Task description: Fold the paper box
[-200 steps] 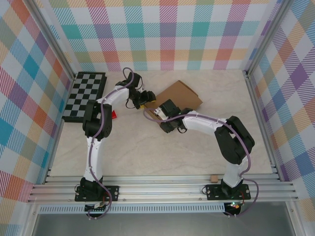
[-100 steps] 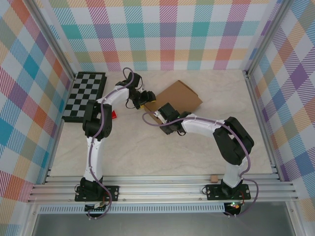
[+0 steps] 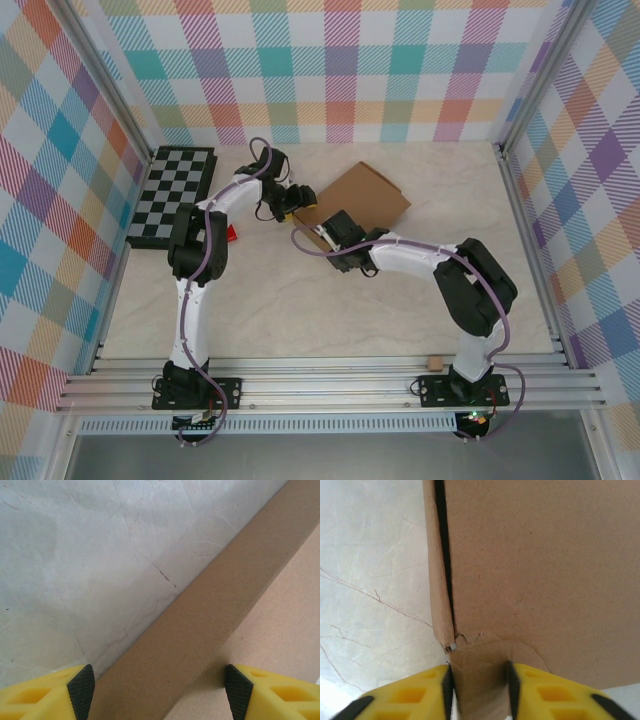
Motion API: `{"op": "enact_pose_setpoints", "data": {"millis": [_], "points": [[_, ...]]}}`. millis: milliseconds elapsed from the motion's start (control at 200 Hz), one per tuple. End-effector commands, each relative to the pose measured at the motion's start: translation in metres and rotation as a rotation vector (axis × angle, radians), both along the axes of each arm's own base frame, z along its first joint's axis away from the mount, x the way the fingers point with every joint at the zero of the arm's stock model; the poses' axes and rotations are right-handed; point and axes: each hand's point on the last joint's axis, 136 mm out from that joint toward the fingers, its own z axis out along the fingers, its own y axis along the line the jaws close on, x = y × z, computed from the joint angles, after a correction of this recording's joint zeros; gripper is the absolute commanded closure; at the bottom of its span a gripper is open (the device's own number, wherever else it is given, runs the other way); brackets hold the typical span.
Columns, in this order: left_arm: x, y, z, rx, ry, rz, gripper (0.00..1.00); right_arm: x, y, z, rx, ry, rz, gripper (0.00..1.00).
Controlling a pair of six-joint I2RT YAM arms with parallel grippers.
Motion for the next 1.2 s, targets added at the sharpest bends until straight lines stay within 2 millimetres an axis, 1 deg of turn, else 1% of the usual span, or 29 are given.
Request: {"op": "enact_pose_setpoints", "data": {"millis": [0, 110, 245, 430, 555, 645, 785, 855, 945, 1090, 1195], "points": [[-0.030, 0.011, -0.031, 0.059, 0.135, 0.019, 0.28, -0.011, 0.005, -0.001, 0.138, 0.057, -0.094, 0.73], [-0.031, 0.010, -0.032, 0.040, 0.138, 0.028, 0.28, -0.016, 0.001, -0.006, 0.200, 0.069, -0.172, 0.76], [-0.034, 0.009, -0.033, 0.023, 0.146, 0.036, 0.28, -0.021, -0.003, -0.010, 0.263, 0.068, -0.223, 0.79], [-0.037, 0.008, -0.036, 0.014, 0.154, 0.047, 0.28, -0.029, 0.000, -0.008, 0.352, 0.092, -0.243, 0.79], [-0.038, 0.009, -0.038, 0.014, 0.158, 0.052, 0.28, -0.036, -0.006, -0.009, 0.398, 0.149, -0.273, 0.78], [-0.038, 0.012, -0.038, 0.020, 0.159, 0.056, 0.28, -0.039, -0.013, -0.005, 0.421, 0.157, -0.286, 0.77], [-0.036, 0.017, -0.039, 0.026, 0.158, 0.068, 0.28, -0.041, -0.027, 0.001, 0.404, 0.144, -0.288, 0.77], [-0.036, 0.019, -0.041, 0.032, 0.160, 0.070, 0.28, -0.043, -0.030, 0.006, 0.407, 0.150, -0.274, 0.77], [-0.036, 0.019, -0.042, 0.036, 0.162, 0.068, 0.28, -0.045, -0.025, 0.013, 0.427, 0.168, -0.225, 0.76], [-0.037, 0.019, -0.043, 0.033, 0.168, 0.070, 0.28, -0.039, -0.018, 0.016, 0.399, 0.175, -0.177, 0.76], [-0.037, 0.019, -0.042, 0.031, 0.168, 0.069, 0.28, -0.032, -0.016, 0.030, 0.437, 0.174, -0.179, 0.76]]}}
